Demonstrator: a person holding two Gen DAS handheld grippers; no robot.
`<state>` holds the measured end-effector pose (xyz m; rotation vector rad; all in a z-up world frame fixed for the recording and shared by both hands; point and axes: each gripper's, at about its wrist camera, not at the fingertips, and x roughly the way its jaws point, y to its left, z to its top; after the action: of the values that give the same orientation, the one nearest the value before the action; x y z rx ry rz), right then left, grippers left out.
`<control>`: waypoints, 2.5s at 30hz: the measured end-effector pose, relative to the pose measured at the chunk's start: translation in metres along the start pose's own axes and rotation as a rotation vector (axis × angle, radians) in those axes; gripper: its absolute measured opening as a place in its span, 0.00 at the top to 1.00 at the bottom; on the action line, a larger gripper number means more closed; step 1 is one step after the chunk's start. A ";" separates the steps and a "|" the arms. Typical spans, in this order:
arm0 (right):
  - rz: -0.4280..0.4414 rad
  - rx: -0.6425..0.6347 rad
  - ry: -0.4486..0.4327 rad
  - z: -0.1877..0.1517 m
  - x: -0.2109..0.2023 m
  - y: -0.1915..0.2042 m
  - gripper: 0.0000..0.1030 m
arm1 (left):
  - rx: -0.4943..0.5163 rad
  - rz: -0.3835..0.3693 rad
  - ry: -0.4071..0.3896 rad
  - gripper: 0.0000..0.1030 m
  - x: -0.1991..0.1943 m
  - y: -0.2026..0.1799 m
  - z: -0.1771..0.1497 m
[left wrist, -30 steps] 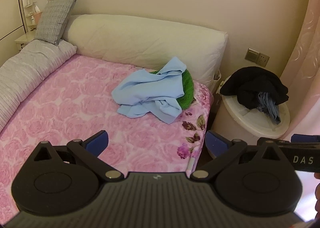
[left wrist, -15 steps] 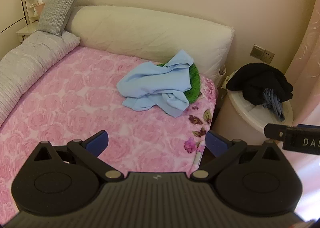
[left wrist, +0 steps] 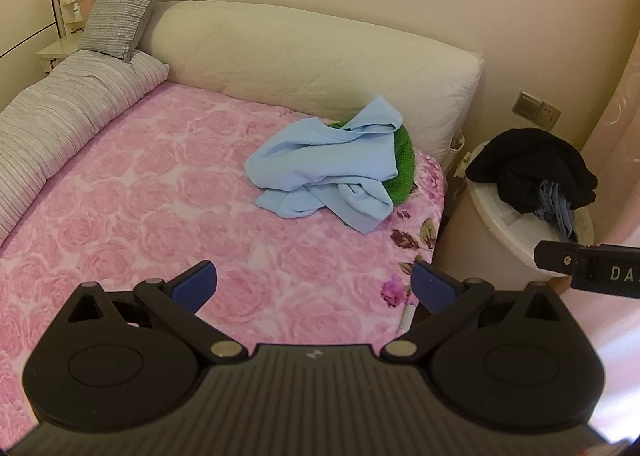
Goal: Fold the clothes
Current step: 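Move both grippers toward the light blue sweatshirt on the bed, then grasp the sweatshirt cuff with the right gripper while the left gripper grasps the hem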
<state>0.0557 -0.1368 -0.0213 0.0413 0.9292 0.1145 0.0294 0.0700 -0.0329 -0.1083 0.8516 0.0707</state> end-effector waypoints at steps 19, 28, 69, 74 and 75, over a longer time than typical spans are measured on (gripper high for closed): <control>-0.013 -0.032 0.016 0.014 0.027 0.016 0.13 | -0.047 0.004 0.040 0.01 0.032 0.025 0.015; 0.011 -0.039 0.145 0.020 0.074 0.005 0.13 | -0.024 0.041 0.123 0.01 0.074 0.027 0.023; 0.124 -0.077 0.341 0.226 0.358 -0.049 0.14 | -0.074 0.085 0.250 0.01 0.345 0.007 0.171; 0.195 0.062 0.346 0.240 0.390 -0.063 0.28 | -0.040 0.066 0.249 0.02 0.379 0.015 0.177; 0.212 0.095 0.350 0.242 0.397 -0.066 0.33 | -0.024 0.065 0.251 0.04 0.387 0.017 0.179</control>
<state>0.4903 -0.1524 -0.1990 0.2131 1.2785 0.2807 0.4149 0.1160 -0.2088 -0.1139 1.1049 0.1302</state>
